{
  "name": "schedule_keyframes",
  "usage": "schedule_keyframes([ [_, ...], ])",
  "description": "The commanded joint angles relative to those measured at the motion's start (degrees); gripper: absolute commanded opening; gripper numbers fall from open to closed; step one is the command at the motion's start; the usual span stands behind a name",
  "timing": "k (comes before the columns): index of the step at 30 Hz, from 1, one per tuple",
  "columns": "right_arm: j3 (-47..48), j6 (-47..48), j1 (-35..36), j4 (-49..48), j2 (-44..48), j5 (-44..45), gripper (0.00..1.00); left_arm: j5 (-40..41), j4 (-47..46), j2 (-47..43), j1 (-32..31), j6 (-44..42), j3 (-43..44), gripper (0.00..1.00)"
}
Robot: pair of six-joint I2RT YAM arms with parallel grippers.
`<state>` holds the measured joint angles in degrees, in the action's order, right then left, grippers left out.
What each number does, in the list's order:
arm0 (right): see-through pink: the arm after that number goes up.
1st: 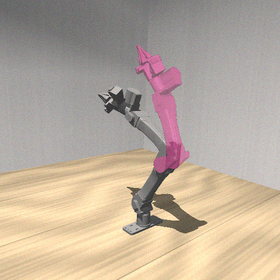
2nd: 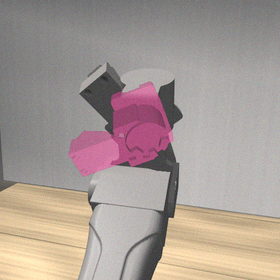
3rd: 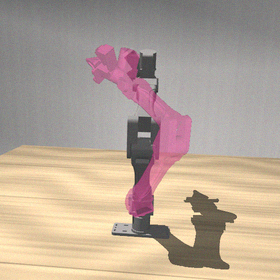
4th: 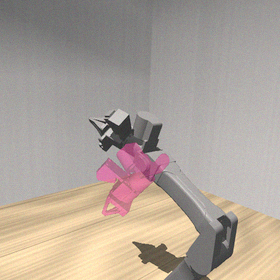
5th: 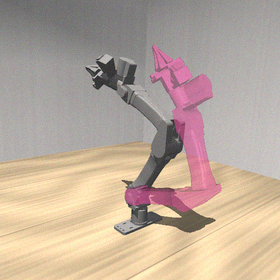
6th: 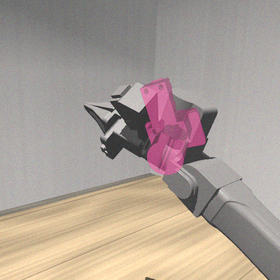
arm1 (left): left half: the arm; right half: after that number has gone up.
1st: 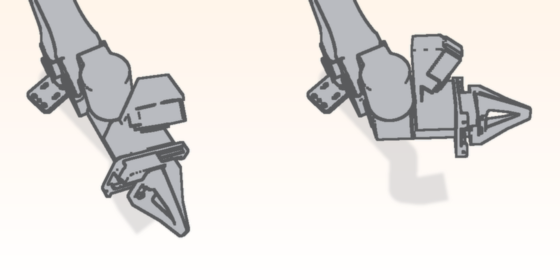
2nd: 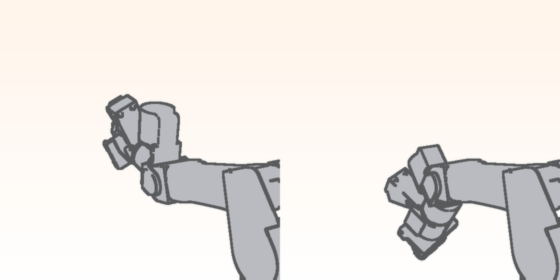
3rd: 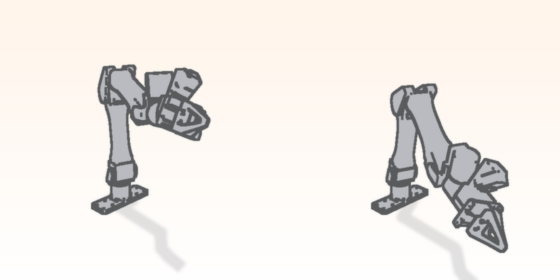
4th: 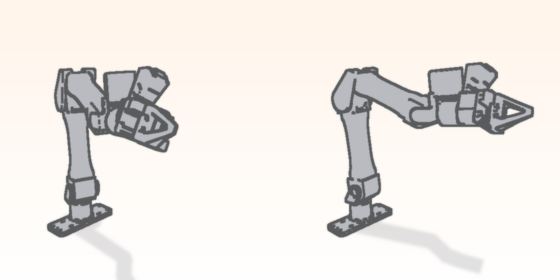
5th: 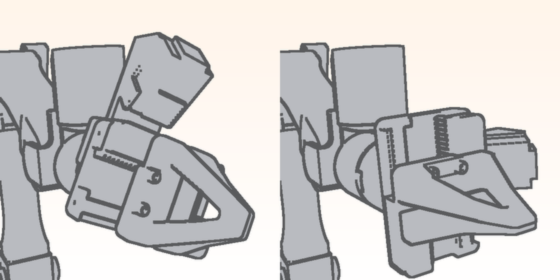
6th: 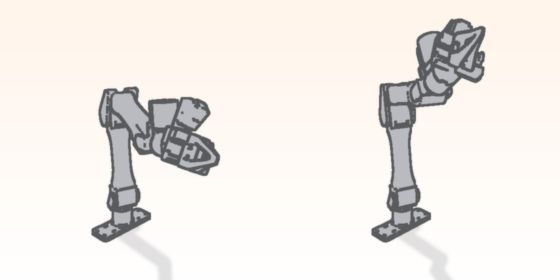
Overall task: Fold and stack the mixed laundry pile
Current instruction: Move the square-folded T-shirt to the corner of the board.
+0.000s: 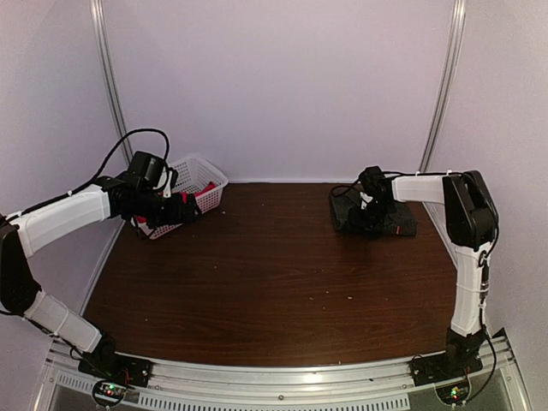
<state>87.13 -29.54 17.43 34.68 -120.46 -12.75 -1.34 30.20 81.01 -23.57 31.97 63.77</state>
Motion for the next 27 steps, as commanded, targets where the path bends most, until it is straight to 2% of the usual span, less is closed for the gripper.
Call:
schedule_keyframes([
  [1, 2.9, 6.7, -3.8, 4.9, -4.9, 0.9, 0.66, 0.1, -0.2, 0.9, 0.9, -1.3, 1.9, 0.98],
  [9, 9.6, 10.6, -9.7, 7.4, -9.3, 0.7, 0.66, -1.3, -0.4, 3.4, 5.2, -2.8, 4.6, 0.98],
  [13, 11.8, 11.1, -10.0, 6.2, -10.8, -2.4, 0.66, -1.5, 1.5, 6.6, 10.0, -5.7, 10.7, 0.98],
  [22, 21.2, 14.4, -10.1, 10.3, -13.5, -3.1, 0.67, -2.6, 8.1, 24.0, 19.3, -10.5, 27.3, 0.98],
  [27, 18.3, 13.3, -9.9, 11.7, -5.6, -2.9, 0.7, 2.7, 9.9, 34.3, 20.6, -14.0, 36.2, 0.98],
])
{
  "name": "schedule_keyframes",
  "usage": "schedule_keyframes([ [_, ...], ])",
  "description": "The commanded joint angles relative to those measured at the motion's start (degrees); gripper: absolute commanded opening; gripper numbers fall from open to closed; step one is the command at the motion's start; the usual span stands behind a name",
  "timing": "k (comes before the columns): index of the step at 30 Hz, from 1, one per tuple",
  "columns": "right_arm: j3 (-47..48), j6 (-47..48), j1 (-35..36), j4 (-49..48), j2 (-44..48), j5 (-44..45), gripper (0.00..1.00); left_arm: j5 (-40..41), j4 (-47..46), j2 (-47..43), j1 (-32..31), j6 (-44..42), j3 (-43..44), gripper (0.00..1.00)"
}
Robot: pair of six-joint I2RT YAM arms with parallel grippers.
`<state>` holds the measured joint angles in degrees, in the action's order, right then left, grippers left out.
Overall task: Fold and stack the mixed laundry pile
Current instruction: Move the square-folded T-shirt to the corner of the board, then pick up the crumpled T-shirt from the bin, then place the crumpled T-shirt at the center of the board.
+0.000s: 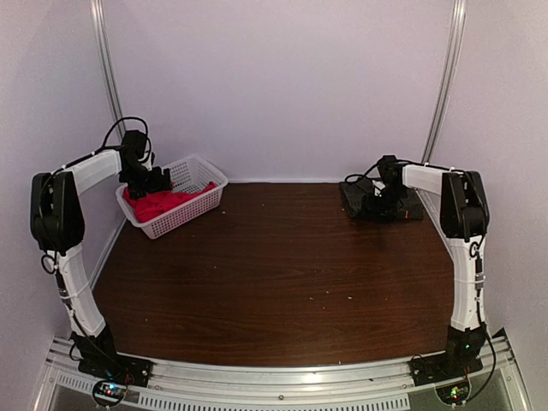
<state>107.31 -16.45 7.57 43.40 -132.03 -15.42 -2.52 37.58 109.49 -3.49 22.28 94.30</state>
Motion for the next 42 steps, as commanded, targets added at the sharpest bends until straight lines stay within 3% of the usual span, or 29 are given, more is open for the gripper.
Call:
schedule_keyframes([
  [1, -3.0, 0.0, 0.0, 3.1, 8.0, 0.1, 0.71, 5.1, 2.7, 7.9, 0.5, -4.9, 7.3, 0.98],
  [6, -4.5, 0.4, 0.0, 5.7, 15.9, 0.3, 0.73, 6.9, 3.8, 19.0, 0.5, -6.4, 15.4, 0.98],
  [11, -4.0, 2.8, -0.4, 8.8, 19.0, 6.1, 0.79, 7.9, 8.5, 27.7, 0.5, -8.4, 22.5, 0.96],
  [13, -4.4, 3.2, -0.7, 9.2, 20.9, 7.6, 0.84, 7.8, 10.7, 30.1, 0.8, -9.0, 24.3, 0.84],
  [15, -7.0, 2.0, -1.0, 6.4, 24.3, 9.4, 0.99, 6.0, 10.8, 30.1, 1.1, -9.1, 24.2, 0.68],
  [19, -13.1, -0.8, -2.8, 1.4, 31.2, 9.3, 1.0, -2.1, 6.8, 24.9, 1.3, -10.8, 23.9, 0.29],
  [23, -18.8, -3.2, -6.1, -3.4, 36.4, -1.5, 1.0, -7.5, 4.0, 17.8, 1.3, -12.3, 25.9, 0.0],
  [29, -26.3, -4.2, -6.9, -9.5, 43.4, -10.7, 1.0, -17.7, 3.2, 9.8, 0.4, -9.6, 32.3, 0.0],
  [32, -27.8, -3.9, -6.9, -9.7, 45.7, -12.6, 1.0, -23.1, -1.6, 3.3, -1.8, -6.8, 29.3, 0.0],
  [42, -35.3, -4.8, -5.5, -12.0, 51.4, -21.8, 1.0, -27.1, -4.9, -10.0, -23.7, -4.6, 27.3, 0.0],
])
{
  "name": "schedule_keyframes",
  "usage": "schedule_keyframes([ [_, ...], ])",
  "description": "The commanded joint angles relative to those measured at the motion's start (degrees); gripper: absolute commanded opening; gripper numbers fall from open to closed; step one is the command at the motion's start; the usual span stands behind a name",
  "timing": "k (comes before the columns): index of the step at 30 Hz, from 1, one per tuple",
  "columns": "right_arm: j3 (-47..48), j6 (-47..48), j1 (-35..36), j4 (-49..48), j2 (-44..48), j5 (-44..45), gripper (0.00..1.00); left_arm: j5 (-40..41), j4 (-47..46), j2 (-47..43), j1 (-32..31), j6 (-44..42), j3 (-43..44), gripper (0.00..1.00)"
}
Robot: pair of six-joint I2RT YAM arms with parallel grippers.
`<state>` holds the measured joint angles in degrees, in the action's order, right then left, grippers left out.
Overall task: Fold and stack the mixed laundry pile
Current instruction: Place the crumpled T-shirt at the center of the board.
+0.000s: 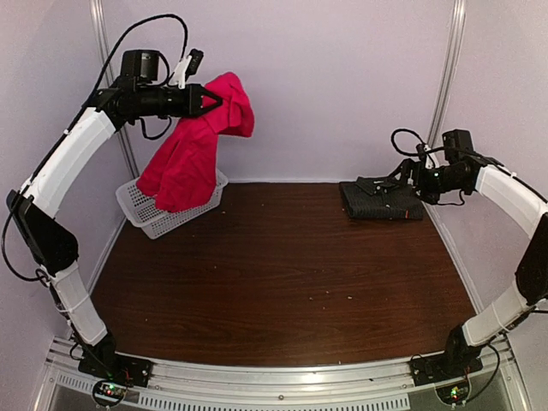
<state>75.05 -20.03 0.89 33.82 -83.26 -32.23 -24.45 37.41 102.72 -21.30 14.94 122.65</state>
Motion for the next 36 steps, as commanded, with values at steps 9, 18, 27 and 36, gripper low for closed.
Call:
schedule_keyframes([
  [9, -10.8, -3.3, 3.0, -4.7, 8.7, -7.6, 1.0, -3.8, -10.4, -8.6, -14.8, 4.3, -15.4, 0.25],
  [18, -14.2, 0.1, 9.5, 1.0, 10.1, -5.6, 0.96, 18.1, -1.8, -13.7, -7.2, 6.2, -36.8, 0.97],
  [27, -15.4, 3.4, 27.6, -0.3, -0.9, -5.8, 0.92, 12.2, -6.8, -19.9, -16.5, 4.6, -56.7, 0.97],
  [36, -6.3, 4.8, 36.7, -4.9, -17.3, -4.3, 0.85, 16.4, -11.1, -9.6, -19.9, 8.5, -55.2, 0.95],
])
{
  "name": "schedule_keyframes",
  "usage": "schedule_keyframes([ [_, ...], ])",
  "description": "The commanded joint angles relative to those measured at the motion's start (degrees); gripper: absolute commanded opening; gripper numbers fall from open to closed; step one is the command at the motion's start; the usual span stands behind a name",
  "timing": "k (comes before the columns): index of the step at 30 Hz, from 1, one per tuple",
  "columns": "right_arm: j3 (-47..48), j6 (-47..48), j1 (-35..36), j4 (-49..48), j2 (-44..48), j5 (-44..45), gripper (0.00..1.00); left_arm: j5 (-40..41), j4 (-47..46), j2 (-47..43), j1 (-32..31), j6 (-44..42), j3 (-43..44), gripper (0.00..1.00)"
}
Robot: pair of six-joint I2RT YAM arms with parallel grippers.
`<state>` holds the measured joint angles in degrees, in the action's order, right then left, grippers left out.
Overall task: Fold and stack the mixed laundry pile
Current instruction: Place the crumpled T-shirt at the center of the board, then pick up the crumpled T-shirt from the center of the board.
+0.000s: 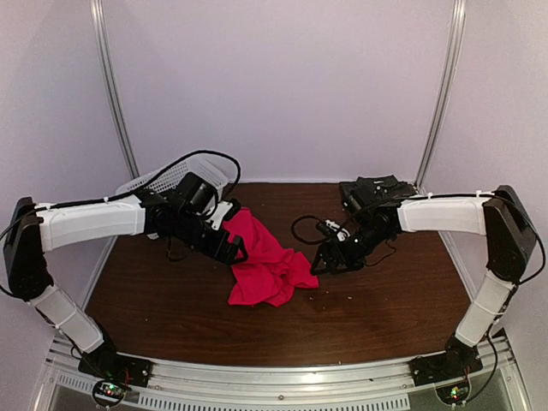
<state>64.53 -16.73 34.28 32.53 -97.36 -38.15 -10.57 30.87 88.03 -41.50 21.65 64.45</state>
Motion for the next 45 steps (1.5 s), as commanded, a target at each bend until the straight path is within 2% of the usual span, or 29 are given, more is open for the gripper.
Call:
schedule_keyframes([
  [1, 4.9, 1.4, 3.9, -3.8, -4.6, 2.3, 0.85, 3.3, -3.9, 6.8, 0.3, 2.0, 4.2, 0.94],
  [7, 7.5, -0.9, 5.4, -5.3, -11.5, 9.9, 0.85, 13.3, 3.0, 15.9, 0.7, 3.7, 12.1, 0.9],
  [9, 11.1, -0.8, 6.6, -3.6, -14.9, 13.6, 0.85, 12.8, 3.1, 17.9, 2.1, 4.5, 13.0, 0.89],
  [11, 14.7, -0.6, 7.7, -0.9, -18.6, 16.4, 0.83, 9.6, 2.1, 19.1, 3.8, 4.9, 12.9, 0.84],
  [13, 17.2, -1.5, 8.4, 1.4, -21.2, 19.1, 0.74, 5.0, 1.5, 19.6, 6.0, 4.8, 13.2, 0.71],
  [15, 17.8, -2.9, 8.4, 1.9, -22.6, 20.8, 0.59, 1.0, 0.1, 18.9, 8.4, 4.4, 12.6, 0.56],
  [20, 16.0, -4.2, 7.9, 3.2, -19.1, 23.9, 0.01, -4.7, -1.4, 15.6, 12.8, 2.2, 11.0, 0.19],
  [23, 13.1, -3.9, 6.9, 4.1, -11.7, 24.7, 0.0, -4.9, -1.5, 11.6, 13.2, 2.1, 9.8, 0.02],
  [24, 12.1, -4.0, 6.2, 4.4, -8.8, 24.6, 0.0, -4.9, -1.6, 10.3, 13.2, 2.2, 9.3, 0.0],
  [26, 10.4, -4.5, 4.7, 5.2, -2.6, 24.1, 0.0, -6.4, -2.6, 7.4, 13.2, 3.2, 7.5, 0.0],
  [27, 9.6, -4.7, 3.9, 5.0, 0.4, 23.8, 0.0, -8.2, -4.4, 5.9, 13.0, 3.3, 5.9, 0.07],
  [30, 7.3, -5.6, 1.9, 2.6, 8.5, 20.8, 0.0, -6.4, -9.8, 1.5, 8.3, -0.4, 2.4, 0.62],
  [31, 6.8, -6.0, 1.5, 1.9, 10.6, 19.2, 0.0, -4.9, -11.8, 0.6, 6.1, -2.7, 1.9, 0.73],
  [34, 6.7, -6.7, 1.0, 1.1, 12.1, 15.0, 0.0, -1.9, -18.6, 0.5, 0.3, -7.9, 0.1, 0.82],
  [37, 7.7, -6.9, 1.0, 1.3, 12.1, 13.4, 0.0, -1.9, -27.2, 3.1, -3.3, -10.2, -1.8, 0.84],
  [45, 10.1, -8.8, 0.7, 2.4, 13.5, 15.3, 0.0, -4.7, -44.6, 16.9, -10.0, -3.3, 3.4, 0.88],
])
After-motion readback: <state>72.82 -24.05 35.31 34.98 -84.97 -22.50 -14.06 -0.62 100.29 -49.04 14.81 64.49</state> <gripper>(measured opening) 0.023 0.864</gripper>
